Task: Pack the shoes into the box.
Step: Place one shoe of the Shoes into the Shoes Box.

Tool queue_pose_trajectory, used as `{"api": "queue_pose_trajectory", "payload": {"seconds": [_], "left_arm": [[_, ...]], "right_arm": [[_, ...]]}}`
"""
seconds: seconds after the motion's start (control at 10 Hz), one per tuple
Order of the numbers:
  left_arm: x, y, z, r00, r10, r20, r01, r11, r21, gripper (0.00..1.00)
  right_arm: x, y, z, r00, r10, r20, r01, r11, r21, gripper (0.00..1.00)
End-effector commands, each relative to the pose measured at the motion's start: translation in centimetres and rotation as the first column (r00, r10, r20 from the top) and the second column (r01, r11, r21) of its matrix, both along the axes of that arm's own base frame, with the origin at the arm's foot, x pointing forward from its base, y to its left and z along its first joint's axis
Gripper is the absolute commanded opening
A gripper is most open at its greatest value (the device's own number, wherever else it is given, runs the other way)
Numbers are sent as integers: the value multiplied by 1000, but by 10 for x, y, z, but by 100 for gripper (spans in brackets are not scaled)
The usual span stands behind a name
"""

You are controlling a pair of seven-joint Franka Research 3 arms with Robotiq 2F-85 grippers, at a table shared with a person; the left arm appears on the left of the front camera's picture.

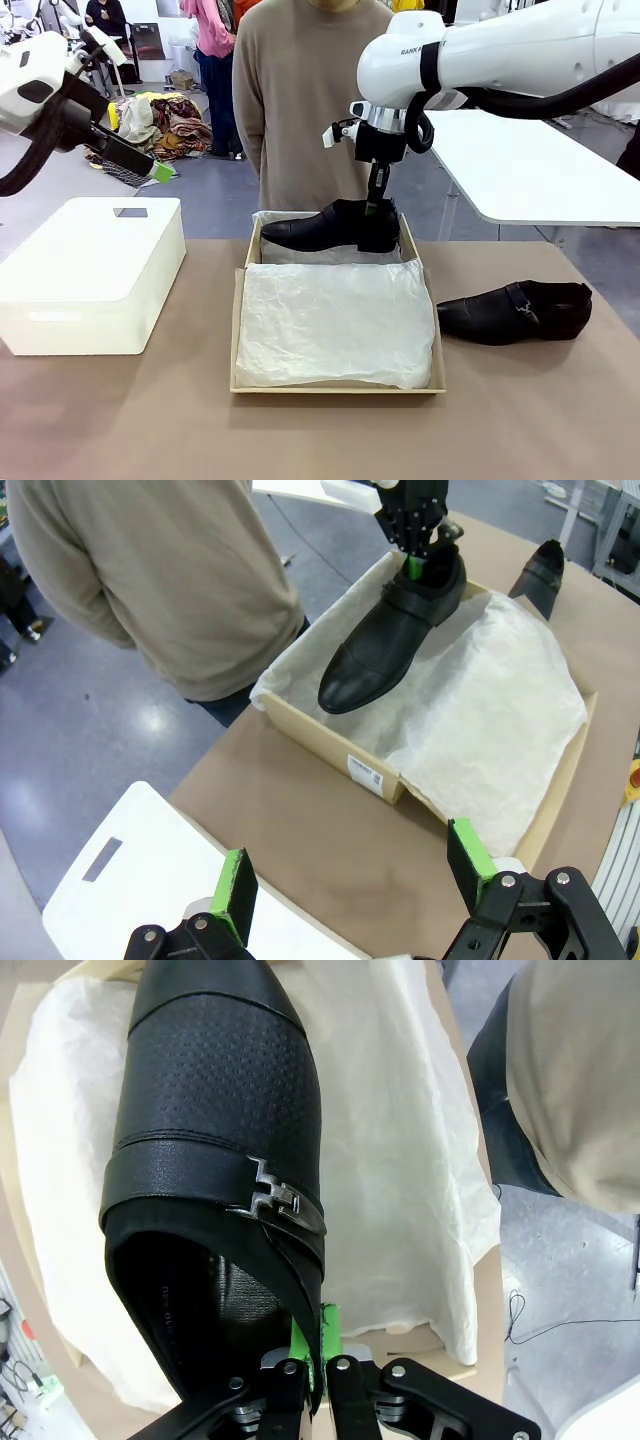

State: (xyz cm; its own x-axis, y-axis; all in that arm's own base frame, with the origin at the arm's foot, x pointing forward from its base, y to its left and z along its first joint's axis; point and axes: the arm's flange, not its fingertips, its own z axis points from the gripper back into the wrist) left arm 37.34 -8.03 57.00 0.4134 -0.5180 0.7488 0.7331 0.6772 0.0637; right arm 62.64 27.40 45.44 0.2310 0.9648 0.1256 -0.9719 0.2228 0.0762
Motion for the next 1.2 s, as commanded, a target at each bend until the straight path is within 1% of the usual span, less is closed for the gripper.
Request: {"api": "queue_pose_trajectory", "payload": {"seconds": [0.0,0.2,0.4,0.8,1.1], "left_arm": [[0,1,-2,1000,-10,3,10,1000,-12,100],[0,1,-2,1000,-10,3,10,1000,-12,100],[0,1,-2,1000,-10,3,10,1000,-12,100],[0,1,-2,1000,-10,3,10,1000,-12,100],[0,1,-2,1000,-10,3,10,1000,-12,100]], "right_arm": [[7,3,-4,1000,-5,24,5,1000,0,0],[8,4,-14,999,29,20,-28,1000,-6,0],[10,3,-27,1000,27,14,-27,999,-19,0],[13,8,-50,996,82,29,-80,996,-47,0],[16,11,-62,994,104,26,-102,993,-58,0]]}}
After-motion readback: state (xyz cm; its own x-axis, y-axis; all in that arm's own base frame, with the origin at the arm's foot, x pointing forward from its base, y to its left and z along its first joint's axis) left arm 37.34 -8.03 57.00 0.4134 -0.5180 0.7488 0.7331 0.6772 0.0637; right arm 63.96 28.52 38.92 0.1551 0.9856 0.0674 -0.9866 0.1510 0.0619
